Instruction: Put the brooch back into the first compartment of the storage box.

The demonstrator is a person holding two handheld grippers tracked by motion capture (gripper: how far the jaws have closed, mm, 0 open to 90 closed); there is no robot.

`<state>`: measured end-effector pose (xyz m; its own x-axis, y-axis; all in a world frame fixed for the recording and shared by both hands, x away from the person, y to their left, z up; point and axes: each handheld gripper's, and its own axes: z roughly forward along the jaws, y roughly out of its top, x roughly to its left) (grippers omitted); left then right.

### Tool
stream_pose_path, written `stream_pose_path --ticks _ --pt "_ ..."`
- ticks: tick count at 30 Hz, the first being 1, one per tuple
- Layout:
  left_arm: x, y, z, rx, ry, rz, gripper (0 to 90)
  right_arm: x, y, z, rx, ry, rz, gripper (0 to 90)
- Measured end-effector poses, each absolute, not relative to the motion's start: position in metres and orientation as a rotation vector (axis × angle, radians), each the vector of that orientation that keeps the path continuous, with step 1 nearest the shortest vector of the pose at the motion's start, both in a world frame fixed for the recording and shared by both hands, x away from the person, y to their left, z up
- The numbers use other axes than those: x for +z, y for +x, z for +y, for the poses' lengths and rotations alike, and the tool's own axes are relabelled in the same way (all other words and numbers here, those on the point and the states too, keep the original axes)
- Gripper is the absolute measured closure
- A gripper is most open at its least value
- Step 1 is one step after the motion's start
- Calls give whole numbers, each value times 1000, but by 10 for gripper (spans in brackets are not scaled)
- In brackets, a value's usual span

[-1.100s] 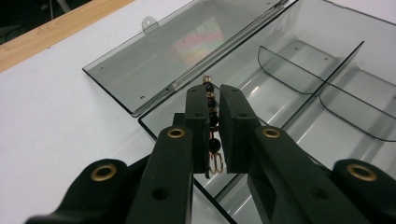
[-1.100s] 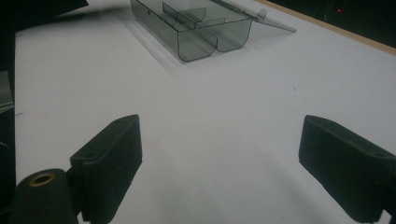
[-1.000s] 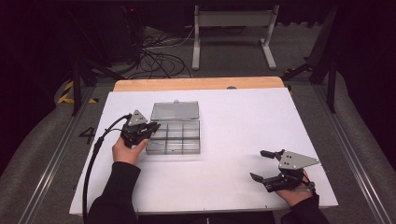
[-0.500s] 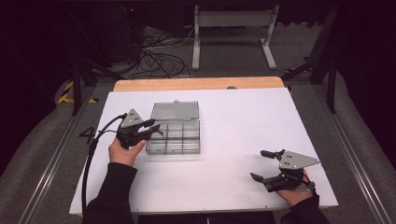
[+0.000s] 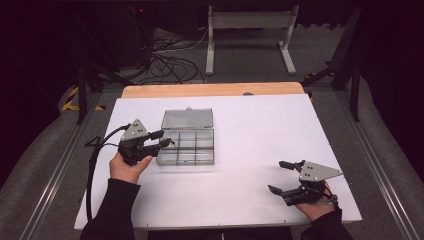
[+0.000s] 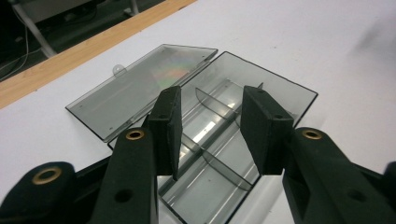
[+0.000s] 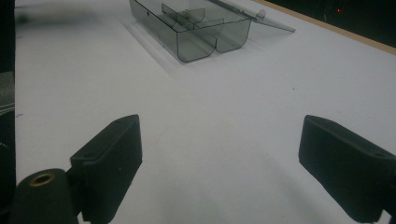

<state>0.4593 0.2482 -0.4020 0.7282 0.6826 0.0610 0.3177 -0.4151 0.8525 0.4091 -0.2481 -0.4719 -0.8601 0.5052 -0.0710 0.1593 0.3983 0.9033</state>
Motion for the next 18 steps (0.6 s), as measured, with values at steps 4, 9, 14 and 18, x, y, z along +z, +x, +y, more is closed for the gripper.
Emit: stream_pose_path --ticks 4,9,14,18 --pt "-398 455 248 498 2004 759 575 -472 409 -248 1454 581 2324 140" --pt "-396 450 246 497 2014 753 550 -472 409 -249 1452 580 2322 139" --pt "-394 444 245 503 2008 735 532 -472 409 -249 1451 579 2323 140" --pt "-391 439 245 486 2001 719 516 -472 409 -249 1452 579 2321 140"
